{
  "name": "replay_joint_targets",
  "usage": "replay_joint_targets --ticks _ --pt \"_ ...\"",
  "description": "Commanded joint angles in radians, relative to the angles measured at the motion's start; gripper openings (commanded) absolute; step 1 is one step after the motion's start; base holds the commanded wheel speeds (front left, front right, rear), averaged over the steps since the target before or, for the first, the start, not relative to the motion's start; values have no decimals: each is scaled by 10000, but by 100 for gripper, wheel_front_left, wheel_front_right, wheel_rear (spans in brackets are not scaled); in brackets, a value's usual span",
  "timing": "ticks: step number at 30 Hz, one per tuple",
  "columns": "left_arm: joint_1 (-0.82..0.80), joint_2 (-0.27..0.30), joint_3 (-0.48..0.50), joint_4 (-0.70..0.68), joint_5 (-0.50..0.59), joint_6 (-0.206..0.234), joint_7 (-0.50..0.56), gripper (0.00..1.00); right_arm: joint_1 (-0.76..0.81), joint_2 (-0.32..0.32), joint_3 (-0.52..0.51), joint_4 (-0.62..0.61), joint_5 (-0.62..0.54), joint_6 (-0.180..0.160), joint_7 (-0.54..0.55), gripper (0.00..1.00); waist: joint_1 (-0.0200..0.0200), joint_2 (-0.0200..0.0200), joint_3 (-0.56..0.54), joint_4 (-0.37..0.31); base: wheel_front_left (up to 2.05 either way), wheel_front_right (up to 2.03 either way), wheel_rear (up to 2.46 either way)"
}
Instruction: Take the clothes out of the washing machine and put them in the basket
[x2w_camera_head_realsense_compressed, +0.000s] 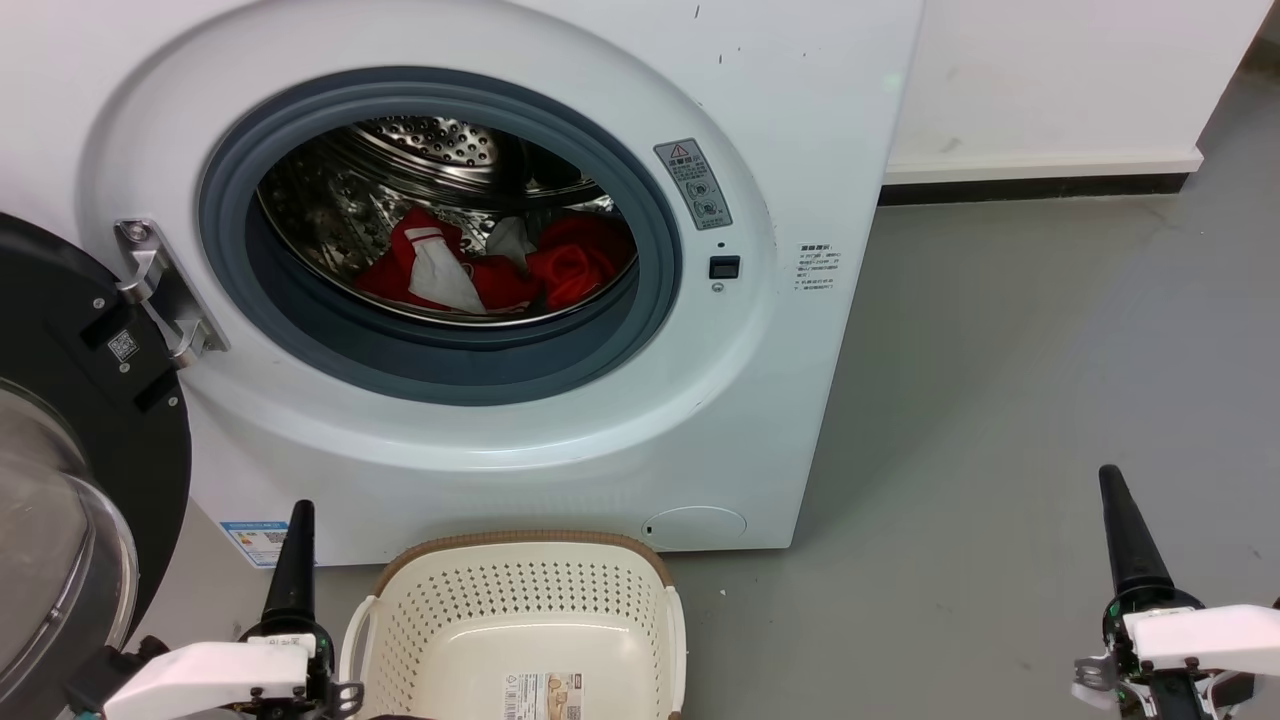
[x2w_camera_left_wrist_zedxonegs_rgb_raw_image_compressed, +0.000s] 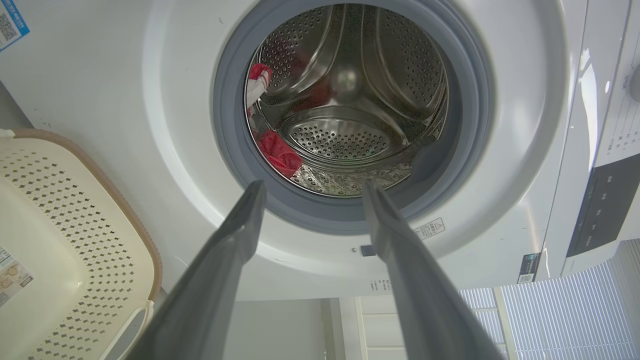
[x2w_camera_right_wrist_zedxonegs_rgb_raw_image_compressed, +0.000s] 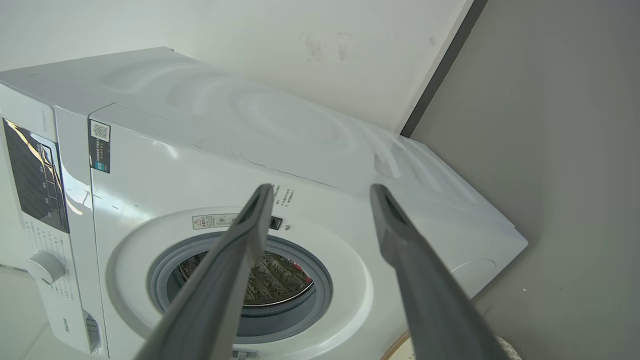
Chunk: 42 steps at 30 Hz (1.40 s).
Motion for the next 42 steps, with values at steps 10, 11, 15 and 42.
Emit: replay_joint_targets --ticks 10,11,15,42 --pt "46 25 43 -1450 2542 636 -441 100 -17 -11 266 -1382 -3618 1 -448 100 0 0 22 18 0 0 0" --pt "70 26 7 -1561 2723 699 -475 100 -5 -12 310 -1486 -3883 1 -478 100 0 0 22 19 0 0 0" --pt "169 27 -154 -2023 3561 844 -613 100 68 -11 424 -1818 -4851 1 -619 100 0 0 29 17 0 0 0" --pt "509 33 -1539 -3289 8547 1745 -1413 100 524 -8 887 -2560 -9603 0 -1422 100 0 0 74 -131 0 0 0"
